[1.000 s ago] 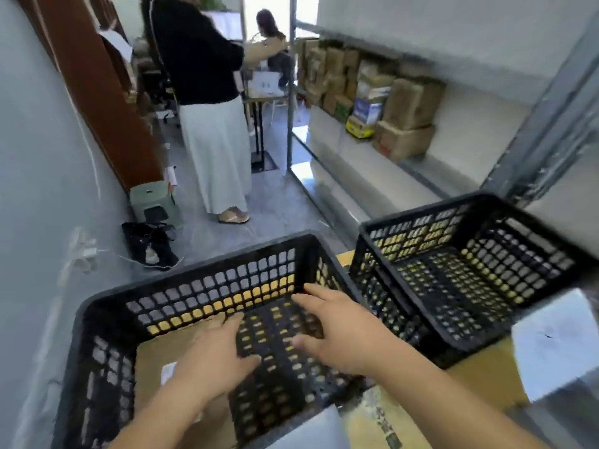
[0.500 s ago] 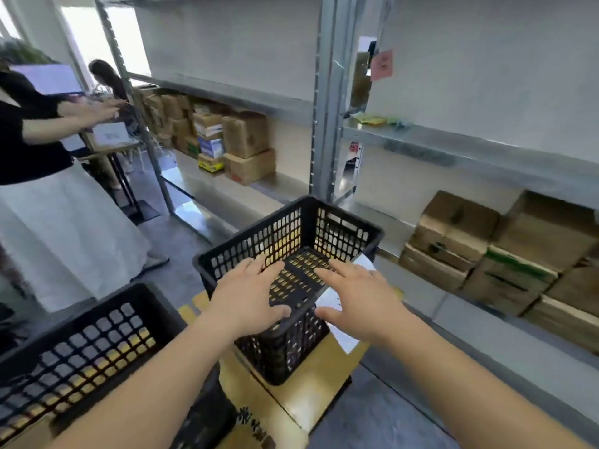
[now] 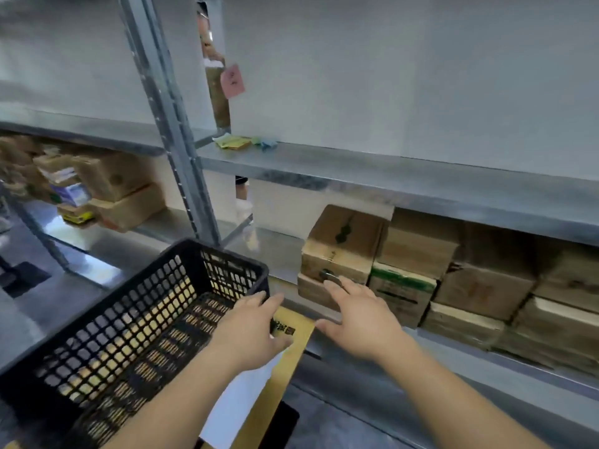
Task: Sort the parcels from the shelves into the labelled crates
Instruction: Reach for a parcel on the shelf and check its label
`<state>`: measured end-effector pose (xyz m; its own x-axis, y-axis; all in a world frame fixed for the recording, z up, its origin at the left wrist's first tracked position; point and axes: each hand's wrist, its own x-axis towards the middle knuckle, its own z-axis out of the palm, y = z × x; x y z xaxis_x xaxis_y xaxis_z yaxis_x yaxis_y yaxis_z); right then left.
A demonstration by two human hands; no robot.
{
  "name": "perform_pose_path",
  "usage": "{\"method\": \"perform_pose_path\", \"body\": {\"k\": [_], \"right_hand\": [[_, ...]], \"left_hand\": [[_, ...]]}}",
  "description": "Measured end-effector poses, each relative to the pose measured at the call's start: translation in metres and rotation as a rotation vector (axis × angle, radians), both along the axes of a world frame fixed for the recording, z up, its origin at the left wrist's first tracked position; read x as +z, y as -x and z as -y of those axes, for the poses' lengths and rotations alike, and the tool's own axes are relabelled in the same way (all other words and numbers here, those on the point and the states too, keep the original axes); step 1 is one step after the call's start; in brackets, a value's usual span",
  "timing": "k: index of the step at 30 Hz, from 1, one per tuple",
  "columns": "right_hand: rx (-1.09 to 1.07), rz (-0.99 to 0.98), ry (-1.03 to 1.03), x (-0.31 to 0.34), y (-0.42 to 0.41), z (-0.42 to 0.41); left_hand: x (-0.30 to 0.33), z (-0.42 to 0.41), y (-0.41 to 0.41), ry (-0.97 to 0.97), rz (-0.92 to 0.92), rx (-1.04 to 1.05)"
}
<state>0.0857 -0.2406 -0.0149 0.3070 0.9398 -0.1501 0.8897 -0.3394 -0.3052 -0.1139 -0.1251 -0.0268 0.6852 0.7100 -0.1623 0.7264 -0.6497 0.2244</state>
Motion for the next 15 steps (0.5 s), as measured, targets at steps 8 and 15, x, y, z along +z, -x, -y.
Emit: {"method": "perform_pose_path", "body": {"k": [8,15], "right_hand": [[-0.198,-0.102,0.008,-0.027,-0.048,-0.057],[-0.389,-0.133,0.104,-0.052,-0.07,-0.101]], "left_hand": [[-0.024,-0.082,-0.088,0.101,0.057,-0.077],[-0.04,-0.151,-0.148,0.176,0.115,-0.169]]}}
